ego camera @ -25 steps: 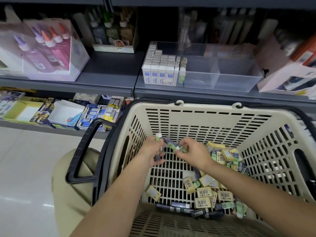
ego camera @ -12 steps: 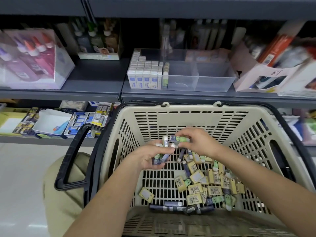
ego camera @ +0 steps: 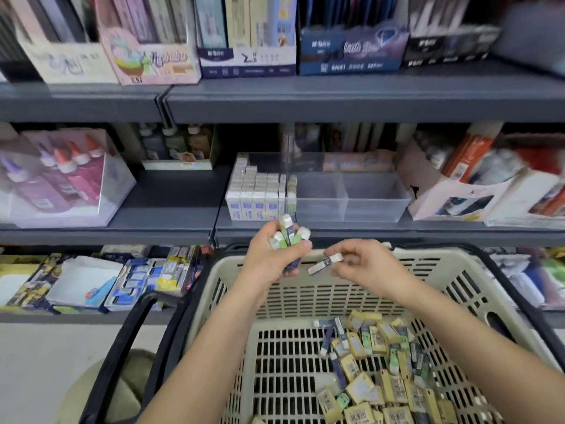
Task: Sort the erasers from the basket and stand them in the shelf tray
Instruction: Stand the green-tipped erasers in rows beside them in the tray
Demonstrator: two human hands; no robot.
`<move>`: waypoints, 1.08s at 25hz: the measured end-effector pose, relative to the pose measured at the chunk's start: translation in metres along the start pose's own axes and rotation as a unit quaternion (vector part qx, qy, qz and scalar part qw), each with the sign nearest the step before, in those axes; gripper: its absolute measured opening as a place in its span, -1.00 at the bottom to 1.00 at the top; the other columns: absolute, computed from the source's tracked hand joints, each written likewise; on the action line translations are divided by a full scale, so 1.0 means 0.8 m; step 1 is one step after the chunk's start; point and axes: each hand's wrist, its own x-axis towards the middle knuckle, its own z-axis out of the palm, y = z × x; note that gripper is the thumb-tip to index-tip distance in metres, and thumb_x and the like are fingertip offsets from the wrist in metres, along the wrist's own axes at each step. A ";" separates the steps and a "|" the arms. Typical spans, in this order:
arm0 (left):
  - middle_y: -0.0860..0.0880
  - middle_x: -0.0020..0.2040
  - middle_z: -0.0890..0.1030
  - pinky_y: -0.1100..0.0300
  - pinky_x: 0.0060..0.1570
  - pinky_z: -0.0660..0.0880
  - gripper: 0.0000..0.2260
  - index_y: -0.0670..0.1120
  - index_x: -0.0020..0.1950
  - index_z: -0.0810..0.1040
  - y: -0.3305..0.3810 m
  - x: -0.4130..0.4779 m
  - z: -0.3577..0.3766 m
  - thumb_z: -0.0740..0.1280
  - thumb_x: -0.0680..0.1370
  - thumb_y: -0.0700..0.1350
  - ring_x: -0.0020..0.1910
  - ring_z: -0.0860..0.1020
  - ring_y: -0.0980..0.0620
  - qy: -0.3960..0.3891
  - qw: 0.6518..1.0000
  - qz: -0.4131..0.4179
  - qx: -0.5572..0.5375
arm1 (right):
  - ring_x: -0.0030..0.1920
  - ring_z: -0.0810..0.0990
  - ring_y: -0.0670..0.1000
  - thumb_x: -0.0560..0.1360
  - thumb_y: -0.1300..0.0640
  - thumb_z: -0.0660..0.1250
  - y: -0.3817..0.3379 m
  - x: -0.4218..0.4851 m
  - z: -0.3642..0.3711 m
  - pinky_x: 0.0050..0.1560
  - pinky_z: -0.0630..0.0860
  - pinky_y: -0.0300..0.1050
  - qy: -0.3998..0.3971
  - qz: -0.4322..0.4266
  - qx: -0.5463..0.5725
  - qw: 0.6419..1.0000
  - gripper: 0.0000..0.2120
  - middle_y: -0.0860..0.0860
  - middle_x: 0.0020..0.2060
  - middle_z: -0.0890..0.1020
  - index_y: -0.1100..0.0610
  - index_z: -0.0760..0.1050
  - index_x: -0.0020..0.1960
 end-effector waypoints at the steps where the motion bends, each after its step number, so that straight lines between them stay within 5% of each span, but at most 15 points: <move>1: 0.12 -0.35 0.60 0.23 -0.40 0.53 -0.79 -0.01 -0.08 0.52 0.008 0.010 -0.001 0.47 0.41 -0.22 -0.39 0.54 0.13 0.017 0.999 0.031 -0.001 | -0.17 0.67 0.01 0.42 0.19 0.41 -0.009 0.006 -0.009 0.03 0.58 -0.02 0.009 -0.006 0.012 1.000 -0.84 0.02 -0.21 0.68 -0.04 0.53 -0.09; 6: -0.02 -0.11 0.60 0.31 -0.37 0.51 -0.68 -0.11 0.15 0.48 0.019 0.053 -0.015 0.45 0.43 -0.18 -0.23 0.56 0.11 0.094 0.992 0.079 0.014 | -0.31 0.59 -0.12 0.37 0.09 0.47 -0.051 0.069 -0.052 -0.17 0.52 -0.19 0.145 -0.053 -0.004 0.988 -0.83 -0.17 -0.35 0.61 -0.12 0.53 -0.30; 8: 0.01 -0.15 0.58 0.27 -0.36 0.54 -0.75 -0.06 0.06 0.50 0.014 0.062 -0.020 0.45 0.43 -0.18 -0.23 0.55 0.11 0.089 0.991 0.089 0.036 | -0.28 0.57 -0.16 0.38 0.06 0.44 -0.059 0.104 -0.061 -0.22 0.41 -0.28 0.184 -0.052 -0.062 0.980 -0.86 -0.19 -0.32 0.61 -0.13 0.52 -0.29; 10: 0.05 -0.22 0.57 0.26 -0.37 0.55 -0.80 0.00 -0.05 0.49 0.011 0.067 -0.023 0.45 0.43 -0.19 -0.29 0.53 0.17 0.080 0.991 0.097 0.050 | -0.17 0.58 -0.04 0.43 0.05 0.39 -0.060 0.141 -0.063 -0.15 0.42 -0.24 0.178 -0.019 -0.143 0.973 -0.98 -0.06 -0.18 0.65 -0.04 0.58 -0.13; 13: 0.11 -0.28 0.57 0.25 -0.36 0.55 -0.82 0.01 -0.08 0.50 0.006 0.073 -0.028 0.45 0.43 -0.18 -0.35 0.52 0.25 0.079 0.992 0.090 0.036 | -0.05 0.55 0.04 0.47 0.05 0.33 -0.058 0.188 -0.050 -0.07 0.40 -0.23 0.126 0.047 -0.234 0.963 -0.85 0.01 0.00 0.64 0.02 0.58 0.02; 27: 0.11 -0.27 0.57 0.25 -0.35 0.52 -0.81 0.01 -0.07 0.50 0.006 0.074 -0.025 0.45 0.43 -0.18 -0.36 0.51 0.25 0.073 0.994 0.073 0.028 | 0.01 0.58 0.10 0.49 0.14 0.30 -0.057 0.210 -0.019 0.09 0.51 -0.06 0.072 0.032 -0.250 0.965 -0.91 0.08 -0.02 0.65 0.11 0.54 -0.03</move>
